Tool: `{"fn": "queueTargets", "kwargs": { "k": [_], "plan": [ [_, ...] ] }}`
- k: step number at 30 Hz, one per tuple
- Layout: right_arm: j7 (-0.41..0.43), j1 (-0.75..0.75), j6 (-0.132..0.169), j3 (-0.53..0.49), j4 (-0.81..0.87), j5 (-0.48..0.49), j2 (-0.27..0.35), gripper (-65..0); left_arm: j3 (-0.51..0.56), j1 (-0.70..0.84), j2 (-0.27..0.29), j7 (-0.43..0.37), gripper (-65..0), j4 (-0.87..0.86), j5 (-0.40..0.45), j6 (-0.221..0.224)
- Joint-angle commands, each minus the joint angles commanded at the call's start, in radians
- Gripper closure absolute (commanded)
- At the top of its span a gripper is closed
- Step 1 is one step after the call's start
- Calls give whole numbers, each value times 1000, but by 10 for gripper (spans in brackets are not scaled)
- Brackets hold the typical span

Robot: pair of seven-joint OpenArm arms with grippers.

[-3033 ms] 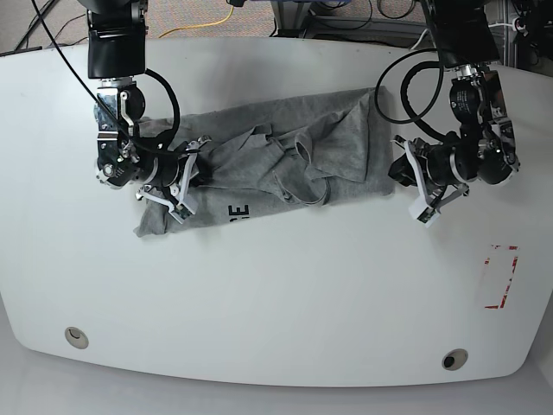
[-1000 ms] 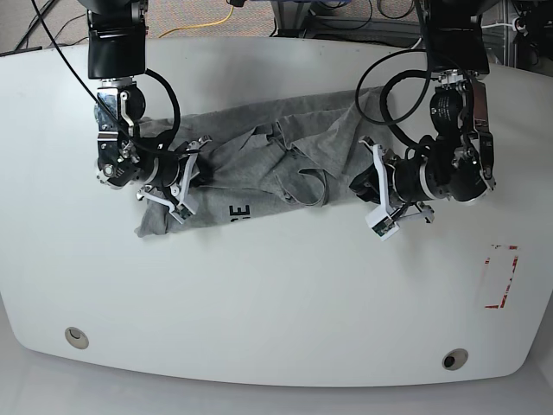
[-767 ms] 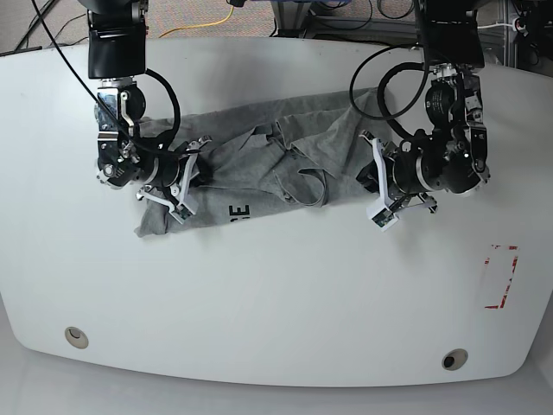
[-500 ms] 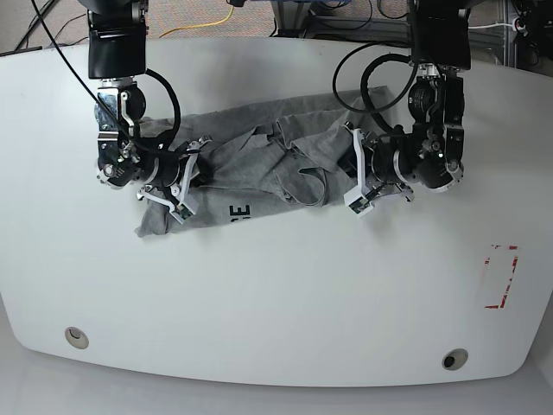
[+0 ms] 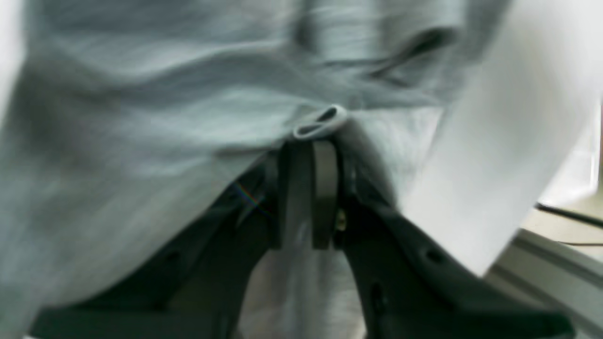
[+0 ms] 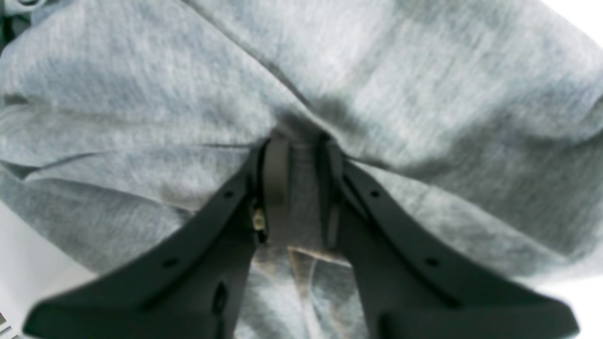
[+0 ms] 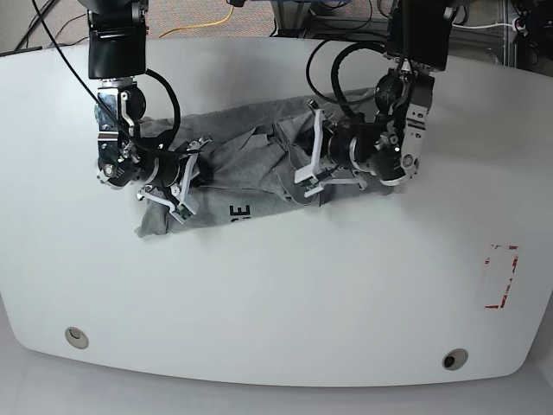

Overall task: Layout the t-shirt on the table in an organized manner, then fold the t-shirt properly
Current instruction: 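Pull the folded section with the left gripper to flatten it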

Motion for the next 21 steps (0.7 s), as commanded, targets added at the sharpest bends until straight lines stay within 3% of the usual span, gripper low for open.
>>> {"fn": "queueTargets", "kwargs": {
  "k": [5, 10, 17, 21],
  "plan": [
    [0, 0, 0, 0, 0, 0, 0, -95, 100, 9, 20, 0, -68, 32, 0, 0],
    [0, 0, 0, 0, 0, 0, 0, -95, 115, 9, 21, -3, -68, 74, 0, 0],
    [0, 0, 0, 0, 0, 0, 0, -95, -43, 5, -15, -6, -68, 135, 2, 0],
    [0, 0, 0, 0, 0, 0, 0, -95, -161, 8, -44, -48, -67, 135, 9, 0]
  ]
}}
